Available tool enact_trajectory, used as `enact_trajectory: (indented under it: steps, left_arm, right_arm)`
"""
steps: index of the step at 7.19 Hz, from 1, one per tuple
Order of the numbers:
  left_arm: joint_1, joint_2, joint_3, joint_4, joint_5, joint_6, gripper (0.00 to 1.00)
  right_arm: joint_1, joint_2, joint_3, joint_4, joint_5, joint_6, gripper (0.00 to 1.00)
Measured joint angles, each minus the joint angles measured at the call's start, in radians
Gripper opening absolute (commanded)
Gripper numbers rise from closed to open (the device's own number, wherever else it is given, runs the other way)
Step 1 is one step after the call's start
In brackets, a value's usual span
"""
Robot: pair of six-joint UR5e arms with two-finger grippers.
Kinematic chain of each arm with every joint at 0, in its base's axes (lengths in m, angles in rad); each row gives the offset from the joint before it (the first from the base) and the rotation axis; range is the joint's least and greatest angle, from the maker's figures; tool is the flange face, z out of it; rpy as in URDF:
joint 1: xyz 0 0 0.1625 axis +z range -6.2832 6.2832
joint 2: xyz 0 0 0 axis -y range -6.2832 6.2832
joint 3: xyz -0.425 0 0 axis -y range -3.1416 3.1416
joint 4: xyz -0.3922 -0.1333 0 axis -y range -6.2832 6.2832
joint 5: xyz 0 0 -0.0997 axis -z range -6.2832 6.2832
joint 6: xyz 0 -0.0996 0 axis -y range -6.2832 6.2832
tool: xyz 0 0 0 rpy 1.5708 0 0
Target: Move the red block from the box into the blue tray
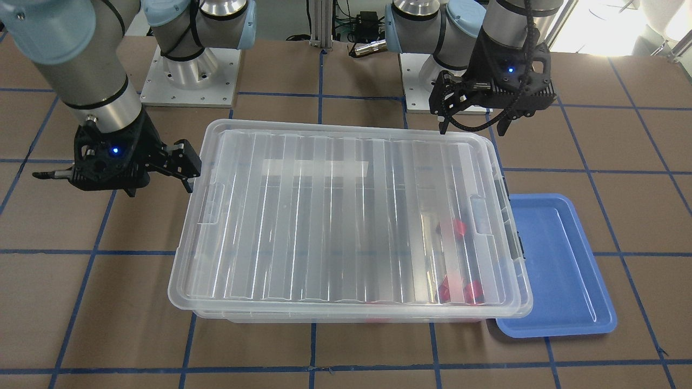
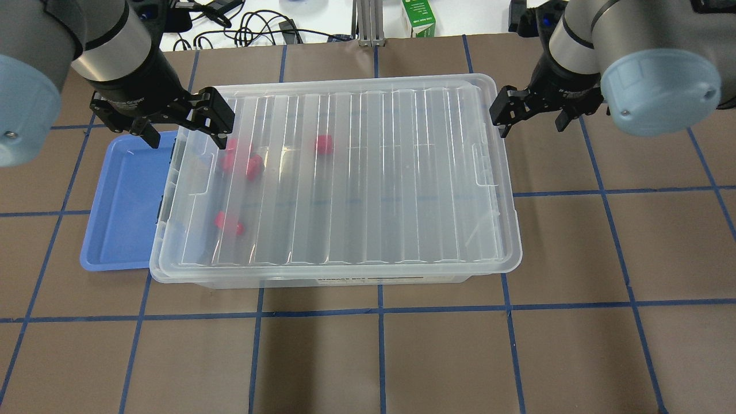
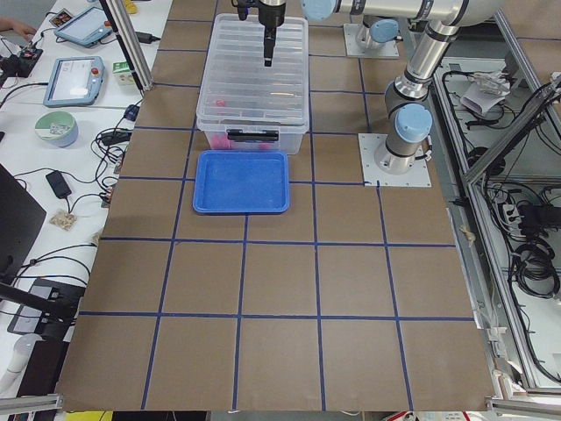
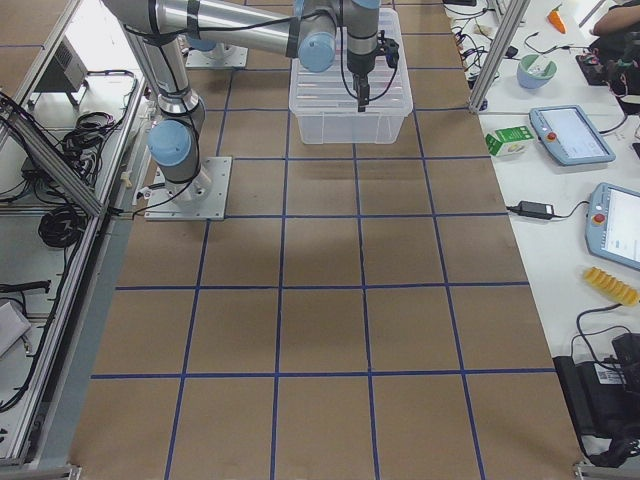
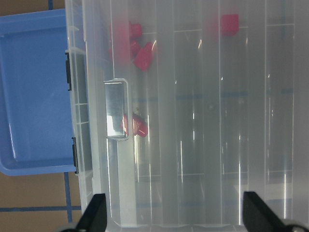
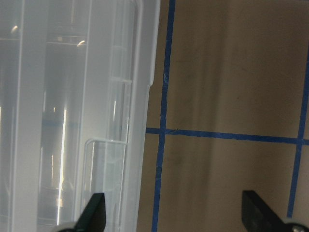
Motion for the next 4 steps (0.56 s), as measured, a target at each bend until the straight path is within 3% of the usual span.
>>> enact_trajectory:
  steps: [4]
  left_arm:
    - [0.000,0.003,-0.013,0.001,0.002,0.001,1.00]
  right_arm:
    - [-0.005,0.042,0.058,-0.092,0.040,-0.003,1.00]
